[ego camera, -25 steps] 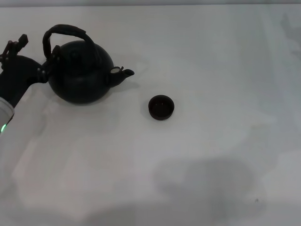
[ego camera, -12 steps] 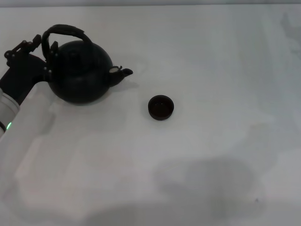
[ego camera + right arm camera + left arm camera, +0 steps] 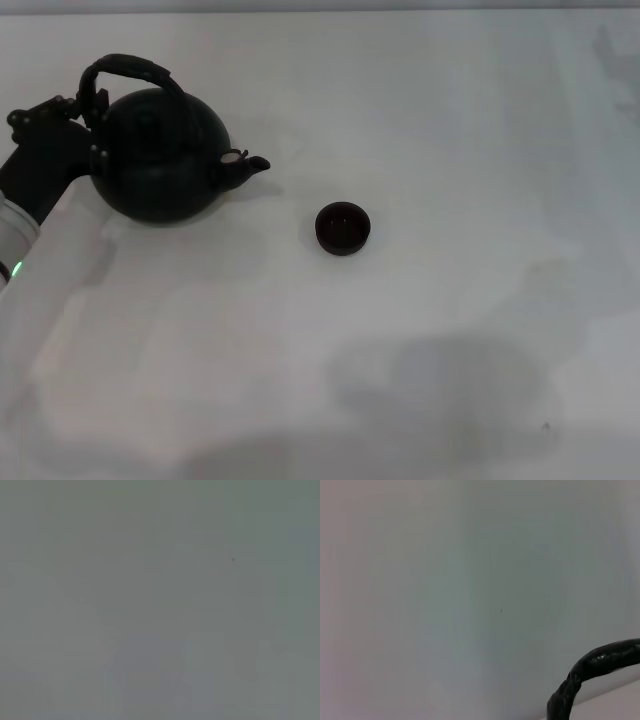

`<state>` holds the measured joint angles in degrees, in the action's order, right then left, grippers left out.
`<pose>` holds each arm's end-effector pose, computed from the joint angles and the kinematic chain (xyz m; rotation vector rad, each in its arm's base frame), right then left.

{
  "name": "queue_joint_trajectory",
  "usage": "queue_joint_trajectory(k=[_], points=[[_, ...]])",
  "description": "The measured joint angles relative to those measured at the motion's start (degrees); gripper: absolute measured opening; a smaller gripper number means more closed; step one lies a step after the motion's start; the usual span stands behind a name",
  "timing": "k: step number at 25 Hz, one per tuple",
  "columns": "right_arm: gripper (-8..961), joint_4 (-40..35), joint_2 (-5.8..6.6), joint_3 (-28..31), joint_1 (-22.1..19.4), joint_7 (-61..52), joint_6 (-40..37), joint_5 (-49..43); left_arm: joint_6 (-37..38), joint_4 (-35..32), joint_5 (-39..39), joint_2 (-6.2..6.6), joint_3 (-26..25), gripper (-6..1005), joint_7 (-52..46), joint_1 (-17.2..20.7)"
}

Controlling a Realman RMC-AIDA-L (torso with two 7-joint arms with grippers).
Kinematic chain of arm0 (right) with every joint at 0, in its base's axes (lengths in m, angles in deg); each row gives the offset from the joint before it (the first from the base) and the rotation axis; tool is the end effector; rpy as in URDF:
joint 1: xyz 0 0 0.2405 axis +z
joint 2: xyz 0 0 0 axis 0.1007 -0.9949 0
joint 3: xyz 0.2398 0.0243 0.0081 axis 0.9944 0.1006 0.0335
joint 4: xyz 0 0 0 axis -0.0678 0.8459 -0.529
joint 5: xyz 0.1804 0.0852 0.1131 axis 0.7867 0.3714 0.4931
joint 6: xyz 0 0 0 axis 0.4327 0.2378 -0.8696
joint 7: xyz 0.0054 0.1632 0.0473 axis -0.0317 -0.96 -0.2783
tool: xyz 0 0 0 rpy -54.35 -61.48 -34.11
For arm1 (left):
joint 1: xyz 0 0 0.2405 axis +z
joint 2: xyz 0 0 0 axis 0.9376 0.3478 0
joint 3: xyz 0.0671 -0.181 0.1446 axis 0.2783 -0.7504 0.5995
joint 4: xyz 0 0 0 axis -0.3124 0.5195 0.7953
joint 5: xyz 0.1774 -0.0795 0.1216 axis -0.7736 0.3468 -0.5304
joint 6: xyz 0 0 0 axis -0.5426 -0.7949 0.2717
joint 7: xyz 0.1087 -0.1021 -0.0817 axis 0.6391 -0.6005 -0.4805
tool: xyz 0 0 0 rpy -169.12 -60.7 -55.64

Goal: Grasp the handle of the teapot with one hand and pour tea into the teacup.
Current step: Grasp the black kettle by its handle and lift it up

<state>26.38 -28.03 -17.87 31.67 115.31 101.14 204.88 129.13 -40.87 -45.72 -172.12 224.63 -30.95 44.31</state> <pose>0.3466 0.4457 0.0343 -1.4943 0.8029 0.5743 -0.3355 0.3406 -0.0492 -1.8792 -0.4001 -0.5217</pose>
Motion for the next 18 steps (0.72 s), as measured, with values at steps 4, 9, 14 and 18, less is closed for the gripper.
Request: queue_joint_trajectory(k=[4, 9, 14, 18], points=[[828, 0.0, -0.07, 0.0, 0.0, 0.0, 0.0, 0.0, 0.3, 0.0, 0.0, 0.03, 0.0, 91, 0.0, 0.0], [828, 0.0, -0.08, 0.0, 0.0, -0.4, 0.0, 0.0, 1.2, 0.0, 0.0, 0.04, -0.1, 91, 0.0, -0.2], [829, 0.1, -0.08, 0.0, 0.0, -0.8, -0.2, 0.0, 3.5, 0.0, 1.2, 0.12, -0.1, 91, 0.0, -0.2], [829, 0.1, -0.08, 0.0, 0.0, -0.8, -0.2, 0.0, 4.5, 0.0, 2.1, 0.17, -0.1, 91, 0.0, -0.3]])
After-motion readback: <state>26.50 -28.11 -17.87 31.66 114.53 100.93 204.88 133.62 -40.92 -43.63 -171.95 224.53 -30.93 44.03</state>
